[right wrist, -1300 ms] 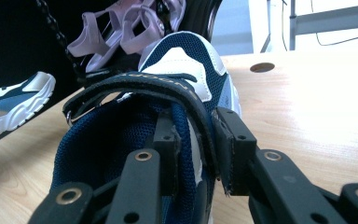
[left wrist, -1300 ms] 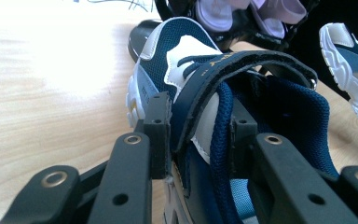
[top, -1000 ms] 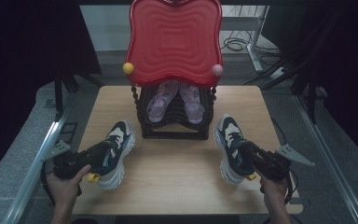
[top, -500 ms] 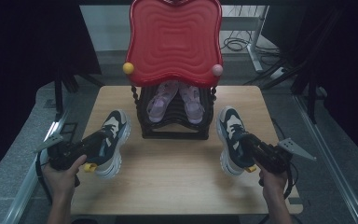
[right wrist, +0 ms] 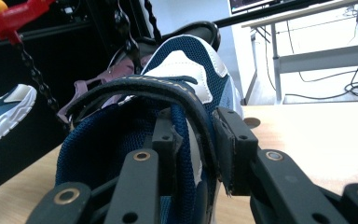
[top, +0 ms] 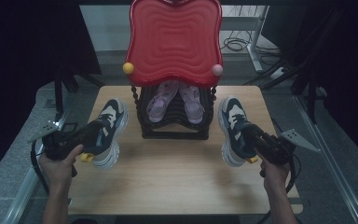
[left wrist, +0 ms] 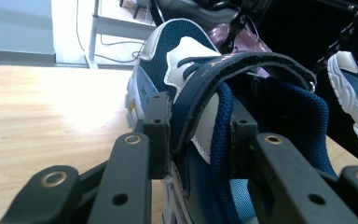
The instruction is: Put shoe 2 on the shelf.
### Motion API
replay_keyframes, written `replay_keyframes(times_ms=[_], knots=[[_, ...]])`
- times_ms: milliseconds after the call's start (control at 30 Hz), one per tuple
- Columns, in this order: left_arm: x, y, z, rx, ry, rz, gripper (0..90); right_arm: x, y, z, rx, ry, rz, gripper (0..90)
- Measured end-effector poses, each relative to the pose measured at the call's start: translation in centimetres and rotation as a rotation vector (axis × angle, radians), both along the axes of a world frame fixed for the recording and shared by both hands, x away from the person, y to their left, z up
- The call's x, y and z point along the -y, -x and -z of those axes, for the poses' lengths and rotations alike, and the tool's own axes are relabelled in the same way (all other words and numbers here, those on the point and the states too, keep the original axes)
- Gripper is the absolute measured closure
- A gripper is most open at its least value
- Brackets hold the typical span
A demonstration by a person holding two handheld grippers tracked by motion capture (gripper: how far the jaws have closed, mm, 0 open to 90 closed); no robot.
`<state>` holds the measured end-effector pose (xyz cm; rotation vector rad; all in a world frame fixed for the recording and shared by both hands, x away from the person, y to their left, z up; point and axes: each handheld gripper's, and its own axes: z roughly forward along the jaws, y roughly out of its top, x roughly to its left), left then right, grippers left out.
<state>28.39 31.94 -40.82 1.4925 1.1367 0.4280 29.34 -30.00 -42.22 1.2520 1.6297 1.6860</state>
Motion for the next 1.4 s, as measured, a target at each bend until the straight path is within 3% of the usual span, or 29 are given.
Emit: replay_keyframes(times_ms=[133, 333, 600, 1400], knots=[[0.1, -0.4, -0.8, 0.017, -0.008, -0.008, 67.9, 0.1, -0.3, -0.8, 0.017, -0.005, -0.001, 70.9], [0.2, -1.2, -2.2, 0.043, 0.012, -0.002, 68.0, 0.2, -0.6, -2.0, 0.036, -0.005, -0.002, 70.9], [-0.4, -1.9, -3.6, 0.074, 0.042, -0.014, 68.0, 0.6, -1.5, -2.8, 0.029, -0.035, 0.004, 70.7], [-0.6, -3.3, -5.8, 0.109, 0.085, -0.008, 68.0, -0.1, -2.4, -5.4, 0.080, -0.041, 0.005, 70.3]])
